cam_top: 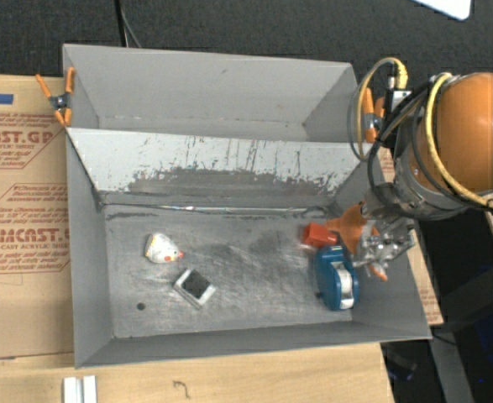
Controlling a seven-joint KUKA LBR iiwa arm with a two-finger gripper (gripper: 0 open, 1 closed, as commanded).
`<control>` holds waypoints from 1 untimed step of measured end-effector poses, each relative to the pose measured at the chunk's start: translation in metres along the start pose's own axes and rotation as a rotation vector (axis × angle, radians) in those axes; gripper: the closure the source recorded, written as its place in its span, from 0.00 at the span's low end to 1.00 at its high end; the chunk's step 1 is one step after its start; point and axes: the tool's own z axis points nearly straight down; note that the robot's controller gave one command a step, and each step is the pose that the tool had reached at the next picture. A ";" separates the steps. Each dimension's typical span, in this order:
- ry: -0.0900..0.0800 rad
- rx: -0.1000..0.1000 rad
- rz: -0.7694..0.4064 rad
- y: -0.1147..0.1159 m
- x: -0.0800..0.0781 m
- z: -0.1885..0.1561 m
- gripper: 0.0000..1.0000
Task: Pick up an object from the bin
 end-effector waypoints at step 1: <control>0.004 0.011 -0.009 -0.001 0.009 -0.061 1.00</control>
Offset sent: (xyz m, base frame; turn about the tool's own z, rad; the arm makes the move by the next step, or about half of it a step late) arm 0.0075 0.0517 -0.0913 0.0276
